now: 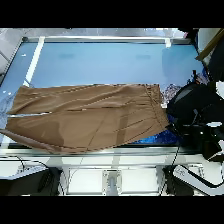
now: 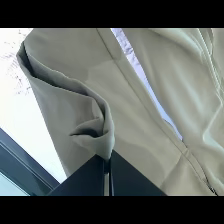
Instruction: Fold the clothes and pants, and hang the long-sleeved shirts on hangers.
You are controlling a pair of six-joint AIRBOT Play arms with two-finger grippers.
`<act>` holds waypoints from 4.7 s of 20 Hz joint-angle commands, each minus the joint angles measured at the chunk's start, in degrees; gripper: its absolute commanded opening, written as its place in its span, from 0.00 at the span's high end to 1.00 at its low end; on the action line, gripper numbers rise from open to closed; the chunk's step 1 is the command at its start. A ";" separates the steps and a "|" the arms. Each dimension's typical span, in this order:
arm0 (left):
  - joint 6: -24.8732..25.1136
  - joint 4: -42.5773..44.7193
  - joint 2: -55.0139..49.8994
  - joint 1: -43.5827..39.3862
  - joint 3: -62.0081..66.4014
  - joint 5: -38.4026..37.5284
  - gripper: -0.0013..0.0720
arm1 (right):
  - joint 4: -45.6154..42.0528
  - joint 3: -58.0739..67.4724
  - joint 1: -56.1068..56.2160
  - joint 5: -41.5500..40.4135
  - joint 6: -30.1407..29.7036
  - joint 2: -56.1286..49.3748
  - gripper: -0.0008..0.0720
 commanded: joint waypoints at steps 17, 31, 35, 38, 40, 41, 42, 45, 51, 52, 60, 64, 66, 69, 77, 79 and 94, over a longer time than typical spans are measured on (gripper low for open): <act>-18.21 8.31 4.85 -24.46 13.70 29.51 0.98 | 2.36 21.42 11.13 -0.07 9.38 14.14 0.96; -37.00 27.04 -12.48 -42.84 13.73 55.36 0.97 | 3.34 42.80 28.44 -29.27 17.20 -26.99 0.96; -37.16 26.29 -12.59 -44.26 13.73 62.66 0.98 | 3.10 42.80 28.87 -30.58 19.43 -27.93 0.96; -37.62 25.55 -12.59 -44.28 13.73 63.54 0.97 | 3.08 42.80 28.85 -30.77 20.74 -27.93 0.96; -37.42 25.53 -12.57 -44.78 13.73 63.43 0.95 | 3.10 42.80 28.85 -29.27 20.72 -27.93 0.96; -37.42 25.55 -12.39 -45.09 13.73 63.43 0.67 | 3.06 42.93 28.85 -27.61 20.68 -27.87 0.94; -37.42 25.55 -11.93 -45.44 13.73 63.47 0.14 | 2.45 43.67 28.63 -25.05 20.26 -27.76 0.81; -37.42 25.55 -7.61 -45.31 13.75 63.56 0.04 | -0.70 48.33 26.88 -14.78 19.58 -26.27 0.52; -33.51 25.57 7.58 -49.16 13.75 62.01 0.04 | -21.94 59.32 20.83 3.08 19.56 -20.65 0.54; -30.60 25.57 9.44 -51.12 13.73 60.98 0.04 | -25.16 59.84 20.35 4.09 19.56 -20.46 0.54; -23.12 25.59 15.41 -70.88 13.73 47.98 0.05 | 7.87 59.82 8.85 13.81 3.85 -33.03 0.10; -16.74 25.57 15.52 -77.07 13.73 47.93 0.21 | 8.48 59.87 7.48 17.05 0.92 -40.26 0.05; -11.72 25.57 15.52 -80.04 13.73 47.93 0.21 | 8.81 60.06 8.33 17.68 -1.25 -43.01 0.04; -9.90 25.57 15.52 -83.01 13.73 47.93 0.21 | 8.41 60.17 10.29 16.55 -2.86 -44.98 0.04; -9.92 25.55 15.37 -83.60 13.73 44.70 0.21 | 0.70 60.17 15.93 15.32 -1.18 -46.34 0.05; -9.92 25.55 15.10 -83.60 13.70 44.50 0.21 | 1.97 60.17 17.11 15.43 -1.46 -46.27 0.14; -16.92 18.99 -9.25 -101.55 13.70 43.47 0.97 | 14.53 89.99 25.16 29.73 11.08 -45.20 0.96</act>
